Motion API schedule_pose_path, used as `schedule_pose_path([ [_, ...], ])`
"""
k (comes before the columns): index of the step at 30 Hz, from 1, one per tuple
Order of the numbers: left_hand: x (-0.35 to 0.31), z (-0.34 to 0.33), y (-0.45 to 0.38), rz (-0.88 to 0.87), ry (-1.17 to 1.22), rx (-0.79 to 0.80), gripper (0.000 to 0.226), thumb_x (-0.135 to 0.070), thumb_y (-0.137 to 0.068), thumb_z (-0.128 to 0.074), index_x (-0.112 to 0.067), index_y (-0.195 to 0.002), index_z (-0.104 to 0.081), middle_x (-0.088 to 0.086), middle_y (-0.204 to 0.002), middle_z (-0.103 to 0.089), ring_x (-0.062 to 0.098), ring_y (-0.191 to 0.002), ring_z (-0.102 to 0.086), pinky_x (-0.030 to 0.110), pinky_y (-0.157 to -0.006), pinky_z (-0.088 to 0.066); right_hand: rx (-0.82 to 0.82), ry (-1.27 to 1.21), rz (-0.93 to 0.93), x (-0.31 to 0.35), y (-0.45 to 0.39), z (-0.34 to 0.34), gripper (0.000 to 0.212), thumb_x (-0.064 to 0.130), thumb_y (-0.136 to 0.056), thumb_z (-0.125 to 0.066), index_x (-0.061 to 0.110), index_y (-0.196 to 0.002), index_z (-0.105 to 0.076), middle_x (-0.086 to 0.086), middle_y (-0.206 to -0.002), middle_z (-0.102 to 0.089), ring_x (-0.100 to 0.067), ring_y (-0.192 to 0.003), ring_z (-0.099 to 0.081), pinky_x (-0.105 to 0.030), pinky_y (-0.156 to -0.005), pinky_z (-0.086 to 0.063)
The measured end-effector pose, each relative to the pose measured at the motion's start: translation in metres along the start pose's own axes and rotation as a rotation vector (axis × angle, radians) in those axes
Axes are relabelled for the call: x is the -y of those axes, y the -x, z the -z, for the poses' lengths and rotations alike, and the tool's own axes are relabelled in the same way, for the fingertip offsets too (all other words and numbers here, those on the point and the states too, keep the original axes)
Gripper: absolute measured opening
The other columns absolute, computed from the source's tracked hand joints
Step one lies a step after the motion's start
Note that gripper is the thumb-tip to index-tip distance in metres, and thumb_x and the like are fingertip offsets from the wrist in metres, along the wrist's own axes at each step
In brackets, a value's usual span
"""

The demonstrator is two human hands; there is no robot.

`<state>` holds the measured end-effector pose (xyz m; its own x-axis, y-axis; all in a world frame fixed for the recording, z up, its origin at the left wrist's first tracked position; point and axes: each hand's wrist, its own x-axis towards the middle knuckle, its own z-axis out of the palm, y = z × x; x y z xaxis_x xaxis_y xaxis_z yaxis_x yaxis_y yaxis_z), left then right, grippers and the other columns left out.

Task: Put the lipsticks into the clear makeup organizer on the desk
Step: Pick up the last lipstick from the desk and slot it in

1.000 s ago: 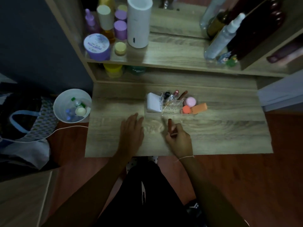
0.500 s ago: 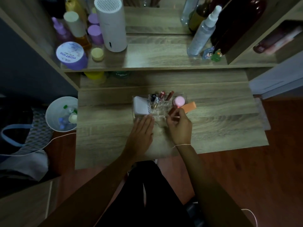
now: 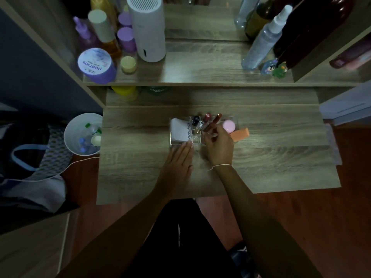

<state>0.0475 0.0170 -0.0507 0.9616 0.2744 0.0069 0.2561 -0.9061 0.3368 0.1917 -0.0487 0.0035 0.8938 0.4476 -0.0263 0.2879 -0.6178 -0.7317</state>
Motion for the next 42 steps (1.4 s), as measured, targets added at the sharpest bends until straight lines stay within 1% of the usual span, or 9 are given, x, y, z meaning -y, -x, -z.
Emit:
schedule_pose_path([
  [4, 0.0, -0.001, 0.001, 0.014, 0.039, -0.018, 0.064, -0.023, -0.089, -0.051, -0.004, -0.145, -0.027, 0.015, -0.153, -0.032, 0.025, -0.143, -0.023, 0.048, -0.116, -0.017, 0.05, 0.024, 0.001, -0.004, -0.002, -0.005, 0.012, 0.01, -0.082, -0.067, 0.007, -0.092, -0.061, -0.015, -0.093, -0.068, -0.032, -0.088, -0.062, -0.036, -0.072, -0.046],
  [10, 0.001, -0.001, 0.002, 0.003, 0.055, -0.029, 0.061, -0.023, -0.09, -0.05, -0.004, -0.144, -0.028, 0.015, -0.152, -0.034, 0.025, -0.143, -0.025, 0.046, -0.118, -0.016, 0.057, 0.072, -0.014, -0.006, -0.005, -0.006, 0.015, 0.014, -0.083, -0.068, 0.007, -0.095, -0.063, -0.015, -0.096, -0.068, -0.03, -0.091, -0.062, -0.032, -0.073, -0.043],
  [16, 0.001, -0.001, 0.0, 0.014, 0.071, 0.016, 0.061, -0.024, -0.09, -0.045, -0.003, -0.144, -0.027, 0.017, -0.152, -0.033, 0.028, -0.143, -0.025, 0.053, -0.115, -0.024, 0.07, 0.104, 0.009, -0.004, -0.006, -0.004, 0.014, 0.016, -0.085, -0.066, 0.009, -0.097, -0.062, -0.013, -0.1, -0.069, -0.029, -0.093, -0.064, -0.04, -0.079, -0.052],
  [21, 0.001, 0.0, 0.0, 0.018, 0.076, 0.042, 0.059, -0.026, -0.091, -0.041, -0.002, -0.143, -0.029, 0.019, -0.151, -0.035, 0.03, -0.142, -0.028, 0.055, -0.113, -0.027, 0.069, 0.115, 0.01, -0.005, -0.006, -0.004, 0.012, 0.016, -0.086, -0.065, 0.01, -0.097, -0.062, -0.011, -0.101, -0.07, -0.027, -0.092, -0.065, -0.035, -0.076, -0.051],
  [23, 0.001, -0.001, 0.0, 0.016, 0.068, 0.047, 0.059, -0.026, -0.091, -0.04, -0.002, -0.144, -0.029, 0.018, -0.151, -0.034, 0.029, -0.142, -0.027, 0.054, -0.114, -0.027, 0.069, 0.122, 0.019, -0.004, -0.008, -0.003, 0.013, 0.015, -0.087, -0.064, 0.01, -0.099, -0.063, -0.011, -0.102, -0.07, -0.026, -0.091, -0.066, -0.033, -0.075, -0.051],
  [27, 0.0, -0.002, 0.0, 0.034, 0.071, 0.046, 0.059, -0.026, -0.092, -0.039, -0.003, -0.145, -0.026, 0.017, -0.153, -0.031, 0.027, -0.144, -0.023, 0.051, -0.116, -0.023, 0.073, 0.135, 0.021, -0.002, -0.01, 0.0, 0.019, 0.015, -0.086, -0.064, 0.008, -0.103, -0.063, -0.012, -0.102, -0.07, -0.029, -0.092, -0.067, -0.042, -0.077, -0.055],
  [30, -0.001, -0.003, 0.0, 0.047, 0.067, 0.045, 0.06, -0.025, -0.092, -0.041, -0.004, -0.145, -0.025, 0.016, -0.153, -0.03, 0.026, -0.144, -0.021, 0.049, -0.118, -0.019, 0.078, 0.127, 0.006, -0.002, -0.008, 0.002, 0.021, 0.013, -0.084, -0.064, 0.007, -0.104, -0.062, -0.013, -0.1, -0.071, -0.029, -0.09, -0.067, -0.044, -0.077, -0.056],
  [37, -0.005, 0.003, 0.001, 0.038, 0.069, 0.006, 0.06, -0.024, -0.09, -0.043, -0.001, -0.144, -0.029, 0.018, -0.152, -0.032, 0.029, -0.143, -0.025, 0.046, -0.117, -0.013, 0.083, 0.065, -0.038, -0.005, -0.002, 0.006, 0.023, 0.013, -0.082, -0.068, 0.01, -0.103, -0.059, -0.012, -0.095, -0.071, -0.028, -0.087, -0.067, -0.034, -0.074, -0.051],
  [42, -0.01, 0.014, 0.004, 0.024, 0.145, -0.061, 0.054, -0.021, -0.092, -0.04, 0.002, -0.14, -0.036, 0.021, -0.149, -0.036, 0.032, -0.14, -0.029, 0.051, -0.114, -0.026, 0.017, 0.046, -0.025, -0.01, 0.003, 0.009, 0.021, 0.016, -0.082, -0.07, 0.009, -0.099, -0.06, -0.011, -0.087, -0.07, -0.028, -0.08, -0.066, -0.031, -0.069, -0.046],
])
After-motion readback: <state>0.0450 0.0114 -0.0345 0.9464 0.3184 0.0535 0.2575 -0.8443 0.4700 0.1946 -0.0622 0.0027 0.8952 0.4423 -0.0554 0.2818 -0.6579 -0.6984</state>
